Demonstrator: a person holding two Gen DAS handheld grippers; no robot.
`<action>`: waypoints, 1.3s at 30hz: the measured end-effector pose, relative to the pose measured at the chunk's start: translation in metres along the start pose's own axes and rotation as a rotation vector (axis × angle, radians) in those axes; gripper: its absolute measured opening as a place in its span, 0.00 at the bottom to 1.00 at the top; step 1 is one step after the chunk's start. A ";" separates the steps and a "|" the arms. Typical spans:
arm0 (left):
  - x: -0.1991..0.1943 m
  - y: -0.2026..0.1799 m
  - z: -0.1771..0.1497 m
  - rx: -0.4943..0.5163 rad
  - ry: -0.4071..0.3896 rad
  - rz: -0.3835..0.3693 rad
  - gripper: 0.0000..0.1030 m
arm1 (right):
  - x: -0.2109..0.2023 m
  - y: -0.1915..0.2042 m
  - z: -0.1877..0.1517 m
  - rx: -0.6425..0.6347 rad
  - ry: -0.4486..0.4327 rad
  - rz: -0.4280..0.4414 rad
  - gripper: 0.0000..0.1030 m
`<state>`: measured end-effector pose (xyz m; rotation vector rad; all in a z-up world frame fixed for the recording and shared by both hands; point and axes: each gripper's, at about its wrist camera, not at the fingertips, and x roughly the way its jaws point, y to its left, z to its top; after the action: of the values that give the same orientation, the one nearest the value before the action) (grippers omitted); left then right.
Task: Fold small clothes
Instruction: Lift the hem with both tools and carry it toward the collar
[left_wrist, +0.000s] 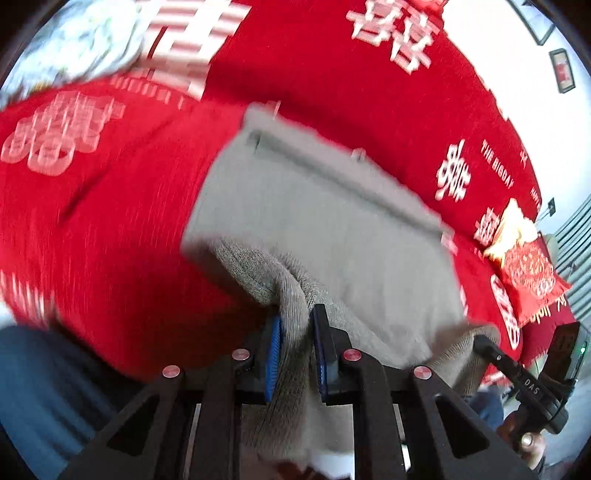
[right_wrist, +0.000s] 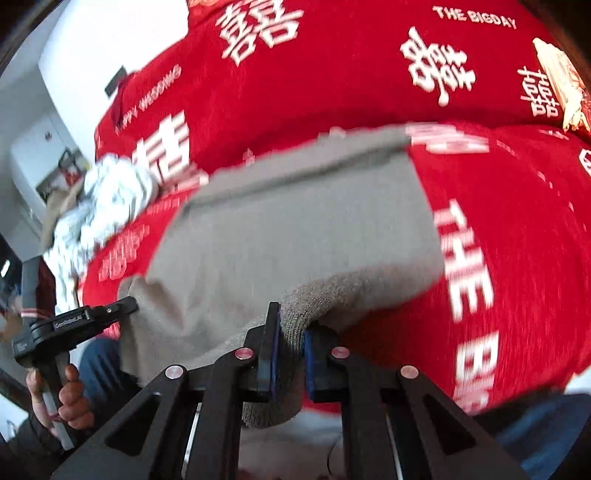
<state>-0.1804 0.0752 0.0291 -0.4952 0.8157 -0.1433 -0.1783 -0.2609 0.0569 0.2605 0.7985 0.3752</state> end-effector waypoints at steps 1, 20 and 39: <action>0.003 -0.004 0.013 0.004 -0.021 -0.004 0.17 | 0.003 -0.001 0.010 0.012 -0.018 -0.003 0.12; 0.056 0.036 0.038 -0.191 0.096 -0.197 0.79 | 0.066 -0.025 0.046 0.058 -0.015 -0.021 0.15; 0.060 0.045 0.008 -0.270 0.090 -0.343 0.48 | 0.065 -0.028 0.042 0.066 -0.005 -0.023 0.35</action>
<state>-0.1368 0.0989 -0.0273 -0.8878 0.8378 -0.3773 -0.0991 -0.2624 0.0327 0.3135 0.8097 0.3270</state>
